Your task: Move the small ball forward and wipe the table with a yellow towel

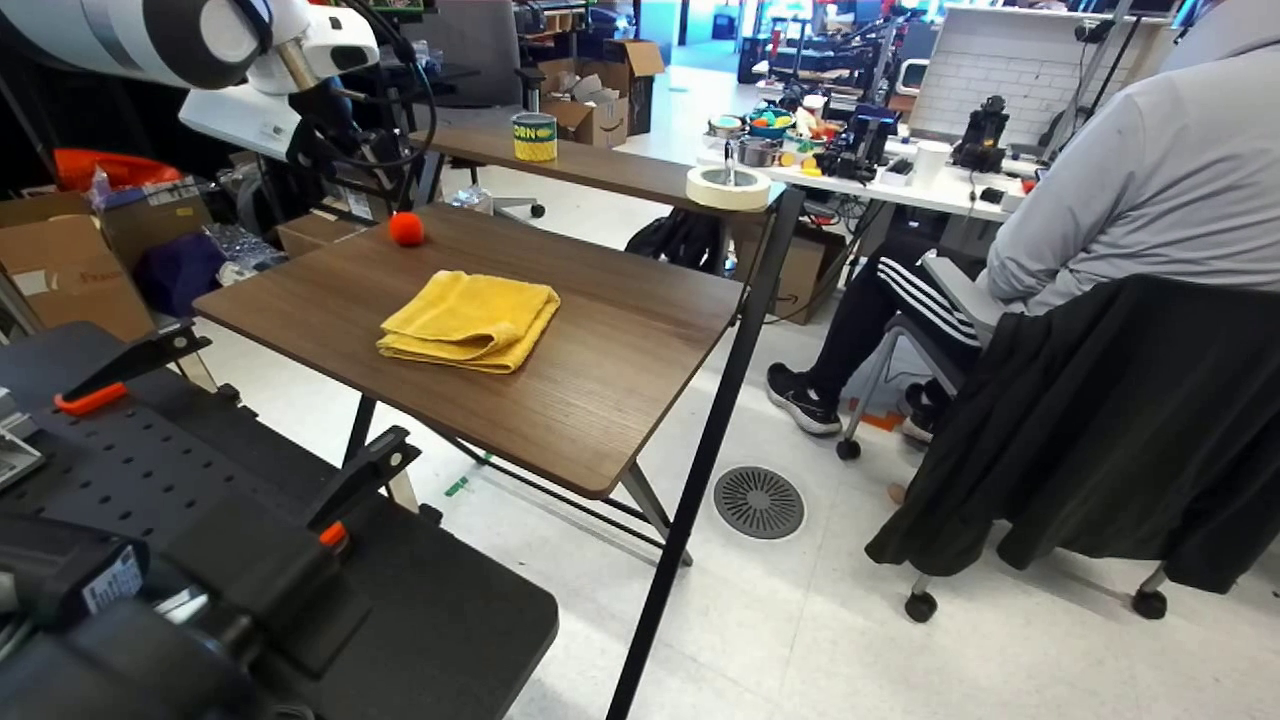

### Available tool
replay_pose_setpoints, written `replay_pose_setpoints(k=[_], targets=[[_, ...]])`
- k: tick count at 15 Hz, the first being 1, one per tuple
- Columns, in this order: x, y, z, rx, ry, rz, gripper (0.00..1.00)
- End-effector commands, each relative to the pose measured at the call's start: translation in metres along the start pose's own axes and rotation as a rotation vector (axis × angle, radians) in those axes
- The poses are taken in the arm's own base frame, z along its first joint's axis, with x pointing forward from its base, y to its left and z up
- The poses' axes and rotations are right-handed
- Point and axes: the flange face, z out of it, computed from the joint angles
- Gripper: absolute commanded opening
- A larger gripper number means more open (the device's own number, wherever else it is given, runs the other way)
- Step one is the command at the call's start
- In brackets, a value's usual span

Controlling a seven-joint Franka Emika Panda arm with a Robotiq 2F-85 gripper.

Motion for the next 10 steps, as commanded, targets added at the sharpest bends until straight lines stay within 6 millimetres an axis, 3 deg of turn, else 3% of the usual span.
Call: replay_pose_setpoints(k=[1, 5, 10], targets=[[-0.001, 0.002, 0.000, -0.003, -0.003, -0.001, 1.00], [-0.003, 0.010, 0.005, -0.013, -0.018, 0.017, 1.00], [0.004, 0.026, 0.052, -0.040, -0.052, 0.090, 1.00]])
